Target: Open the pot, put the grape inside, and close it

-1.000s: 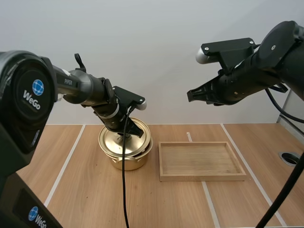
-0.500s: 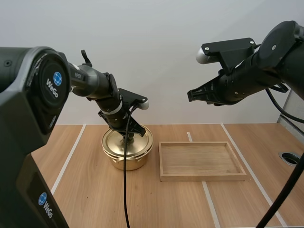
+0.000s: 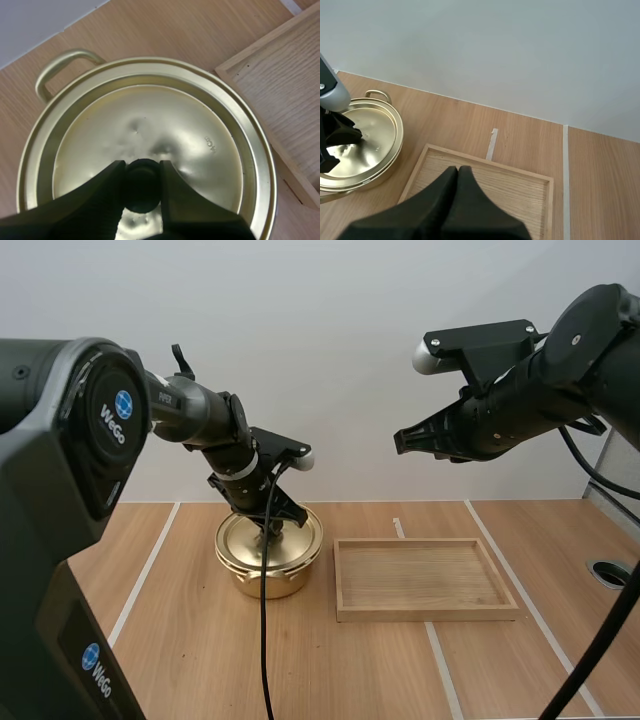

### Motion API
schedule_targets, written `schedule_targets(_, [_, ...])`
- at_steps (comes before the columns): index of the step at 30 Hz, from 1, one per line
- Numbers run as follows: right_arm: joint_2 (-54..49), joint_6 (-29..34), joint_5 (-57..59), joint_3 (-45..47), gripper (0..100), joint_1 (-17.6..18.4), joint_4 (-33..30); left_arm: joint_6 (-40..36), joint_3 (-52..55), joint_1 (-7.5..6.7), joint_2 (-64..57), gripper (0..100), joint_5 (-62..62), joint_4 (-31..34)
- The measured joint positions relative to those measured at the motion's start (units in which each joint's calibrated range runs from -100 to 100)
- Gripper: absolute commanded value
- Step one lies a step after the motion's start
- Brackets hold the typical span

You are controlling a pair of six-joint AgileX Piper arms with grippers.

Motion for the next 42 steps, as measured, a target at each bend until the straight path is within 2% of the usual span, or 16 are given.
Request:
schedule_targets(15, [0.0, 0.0, 0.0, 0.0, 0, 0.0, 0.0, -0.28, 0.0, 0.0, 0.05, 0, 0.78, -0.1])
schedule_targets(18, [0.0, 0.0, 0.0, 0.0, 0, 0.0, 0.0, -0.38, 0.0, 0.0, 0.05, 4, 0.78, -0.1])
schedule_targets(20, [0.0, 0.0, 0.0, 0.0, 0, 0.0, 0.0, -0.48, 0.0, 0.0, 0.05, 11, 0.78, -0.1])
schedule_targets(22, [0.0, 0.0, 0.0, 0.0, 0, 0.0, 0.0, -0.67, 0.0, 0.0, 0.05, 25, 0.78, -0.1])
schedule_targets(25, [0.0, 0.0, 0.0, 0.0, 0, 0.0, 0.0, -0.76, 0.0, 0.0, 0.05, 56, 0.78, 0.01])
schedule_targets(28, [0.0, 0.0, 0.0, 0.0, 0, 0.0, 0.0, -1.06, 0.0, 0.0, 0.16, 93, 1.56, 0.01])
schedule_targets(29, [0.0, 0.0, 0.0, 0.0, 0, 0.0, 0.0, -1.06, 0.0, 0.0, 0.16, 100, 1.76, 0.01])
schedule_targets(36, [0.0, 0.0, 0.0, 0.0, 0, 0.0, 0.0, -1.06, -0.84, 0.0, 0.47, 100, 4.13, 0.11])
schedule_targets(42, [0.0, 0.0, 0.0, 0.0, 0, 0.0, 0.0, -1.17, -6.94, 0.0, 0.91, 100, 11.04, 0.24])
